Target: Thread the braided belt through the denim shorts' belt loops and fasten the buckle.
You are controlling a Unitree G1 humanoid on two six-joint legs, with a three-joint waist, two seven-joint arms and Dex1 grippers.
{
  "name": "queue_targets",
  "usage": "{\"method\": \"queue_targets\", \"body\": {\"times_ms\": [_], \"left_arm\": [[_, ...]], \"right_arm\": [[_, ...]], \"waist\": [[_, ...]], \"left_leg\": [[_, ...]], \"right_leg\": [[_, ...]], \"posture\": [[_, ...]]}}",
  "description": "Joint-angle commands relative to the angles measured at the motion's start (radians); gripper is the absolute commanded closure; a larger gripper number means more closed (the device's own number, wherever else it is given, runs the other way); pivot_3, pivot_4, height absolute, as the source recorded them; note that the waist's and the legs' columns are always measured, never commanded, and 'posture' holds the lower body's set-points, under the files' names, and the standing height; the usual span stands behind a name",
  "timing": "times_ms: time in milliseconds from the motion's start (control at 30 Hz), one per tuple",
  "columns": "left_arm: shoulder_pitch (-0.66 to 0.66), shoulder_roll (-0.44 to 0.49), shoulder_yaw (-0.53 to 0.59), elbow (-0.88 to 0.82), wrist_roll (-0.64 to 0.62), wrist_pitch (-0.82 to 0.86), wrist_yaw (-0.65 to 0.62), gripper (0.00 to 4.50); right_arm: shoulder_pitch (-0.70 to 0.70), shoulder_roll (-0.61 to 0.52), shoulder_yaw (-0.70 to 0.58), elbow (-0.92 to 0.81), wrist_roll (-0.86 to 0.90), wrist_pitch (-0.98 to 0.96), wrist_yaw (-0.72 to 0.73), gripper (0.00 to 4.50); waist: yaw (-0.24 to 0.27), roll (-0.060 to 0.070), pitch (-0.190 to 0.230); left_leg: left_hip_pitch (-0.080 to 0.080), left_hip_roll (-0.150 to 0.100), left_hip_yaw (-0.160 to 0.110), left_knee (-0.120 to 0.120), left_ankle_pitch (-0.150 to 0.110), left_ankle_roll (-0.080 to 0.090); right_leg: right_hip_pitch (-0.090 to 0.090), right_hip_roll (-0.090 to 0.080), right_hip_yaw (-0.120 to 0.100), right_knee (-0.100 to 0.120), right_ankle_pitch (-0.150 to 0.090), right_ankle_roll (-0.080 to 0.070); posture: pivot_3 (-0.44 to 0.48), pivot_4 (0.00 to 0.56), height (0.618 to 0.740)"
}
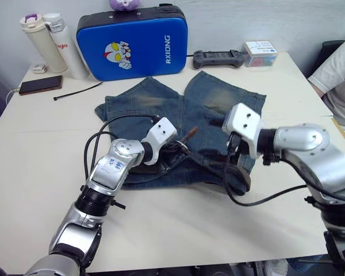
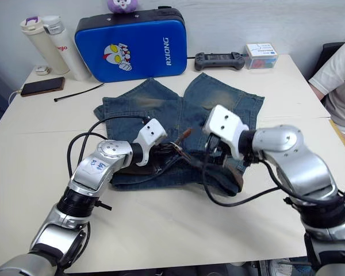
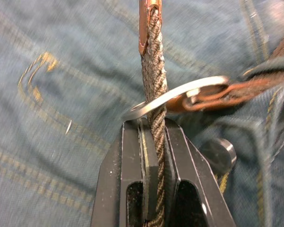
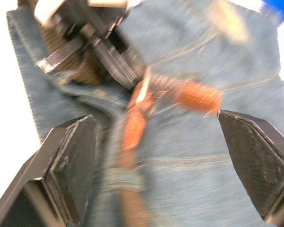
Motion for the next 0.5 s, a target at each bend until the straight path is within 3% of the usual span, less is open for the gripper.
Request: {"method": "queue_targets", "body": {"times_ms": [33, 267, 400, 500], "left_arm": [[-0.012, 0.013, -0.030, -0.042, 0.002, -0.096, -0.053, 4.50], [-0.026, 0.041, -0.065, -0.039, 0.044, -0.197, -0.083, 4.50], [-0.028, 0.033, -0.061, -0.025, 0.060, -0.210, -0.069, 4.50], [-0.028, 0.041, -0.062, -0.020, 0.076, -0.219, -0.071, 4.50]], "right_arm": [[-0.055, -0.022, 0.063, 0.115, -0.123, -0.211, 0.037, 0.04], [-0.134, 0.004, 0.162, 0.286, -0.254, -0.450, 0.106, 0.04], [-0.153, 0.031, 0.173, 0.330, -0.275, -0.493, 0.138, 1.28], [-0.153, 0.036, 0.167, 0.334, -0.282, -0.504, 0.158, 2.69]], "waist": [[0.001, 0.000, 0.000], [0.000, 0.000, 0.000], [0.000, 0.000, 0.000], [0.000, 0.000, 0.000]], "left_leg": [[0.000, 0.000, 0.000, 0.000, 0.000, 0.000], [0.000, 0.000, 0.000, 0.001, 0.000, 0.000], [0.000, 0.000, 0.000, 0.001, 0.000, 0.000], [-0.001, 0.000, 0.000, 0.001, 0.000, 0.000]], "right_leg": [[0.000, 0.000, 0.000, 0.000, 0.000, 0.000], [0.000, 0.000, 0.000, -0.001, 0.000, 0.000], [0.000, 0.000, 0.000, 0.000, 0.000, 0.000], [0.000, 0.000, 0.000, 0.000, 0.000, 0.000]], "posture": [[0.000, 0.150, 0.740], [0.000, 0.150, 0.740], [0.000, 0.150, 0.740], [0.000, 0.150, 0.740]]}}
